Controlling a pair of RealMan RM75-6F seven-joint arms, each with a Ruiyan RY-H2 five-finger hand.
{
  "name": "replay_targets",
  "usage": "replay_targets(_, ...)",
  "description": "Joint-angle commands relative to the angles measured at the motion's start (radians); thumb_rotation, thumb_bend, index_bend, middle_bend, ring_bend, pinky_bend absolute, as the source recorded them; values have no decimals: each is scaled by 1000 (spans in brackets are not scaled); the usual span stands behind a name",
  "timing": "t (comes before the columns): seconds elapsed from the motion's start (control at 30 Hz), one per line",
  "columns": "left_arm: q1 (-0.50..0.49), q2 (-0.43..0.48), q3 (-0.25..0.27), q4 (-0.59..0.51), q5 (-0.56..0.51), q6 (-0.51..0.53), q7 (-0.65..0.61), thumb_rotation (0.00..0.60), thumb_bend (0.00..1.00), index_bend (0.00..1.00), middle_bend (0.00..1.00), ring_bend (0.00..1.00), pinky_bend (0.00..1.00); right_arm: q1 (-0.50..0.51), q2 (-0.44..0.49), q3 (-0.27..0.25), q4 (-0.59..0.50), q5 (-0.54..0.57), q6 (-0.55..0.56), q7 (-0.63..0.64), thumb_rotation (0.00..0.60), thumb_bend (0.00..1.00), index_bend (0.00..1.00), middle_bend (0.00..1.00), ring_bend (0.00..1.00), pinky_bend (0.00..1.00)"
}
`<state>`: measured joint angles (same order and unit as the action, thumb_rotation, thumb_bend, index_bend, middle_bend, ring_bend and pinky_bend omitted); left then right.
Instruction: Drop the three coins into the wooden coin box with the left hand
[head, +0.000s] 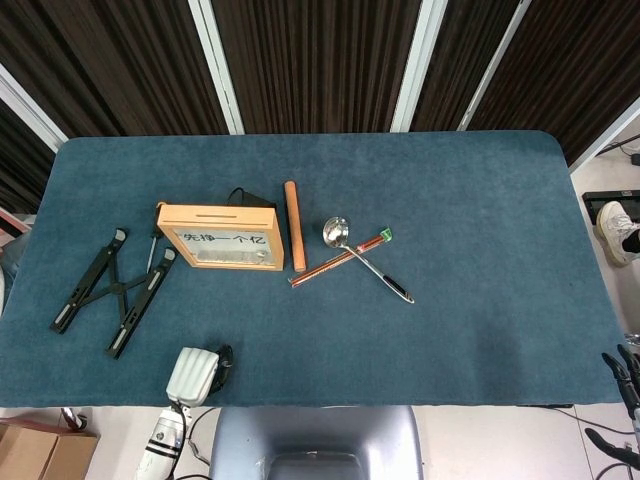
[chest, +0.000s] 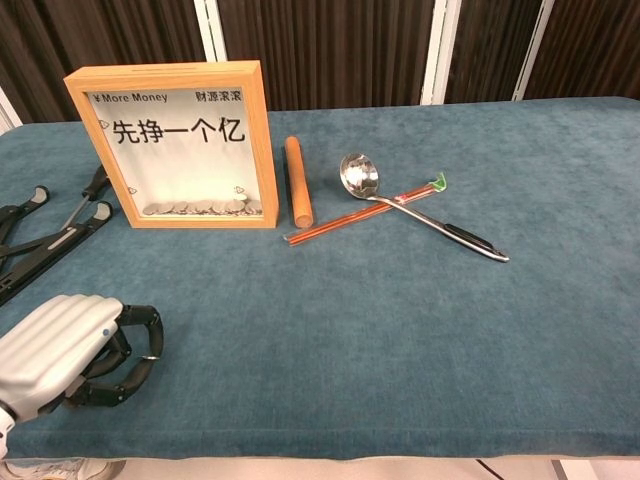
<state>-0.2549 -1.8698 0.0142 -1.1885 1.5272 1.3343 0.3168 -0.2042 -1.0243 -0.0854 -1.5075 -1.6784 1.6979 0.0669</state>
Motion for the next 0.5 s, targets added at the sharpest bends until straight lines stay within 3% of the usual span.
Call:
replay_targets(0.03,-1,3,-1,-3,0,1,3,600,443,515,1000,1000,1000,0,0,0,0,0,0,0,600,208,0,0,0,0)
replay_targets(0.27,0,7,-4,-5,-1,5,3,600,444,526,1000,1000,1000,0,0,0,0,0,-1,-2,600,208,0,0,0,0)
replay_targets(0.5,0,7,-4,-2,1,7,-2,600,448,617,1000,1000,1000,0,-1,0,-1,-1,-1,-4,600,207,0,0,0,0)
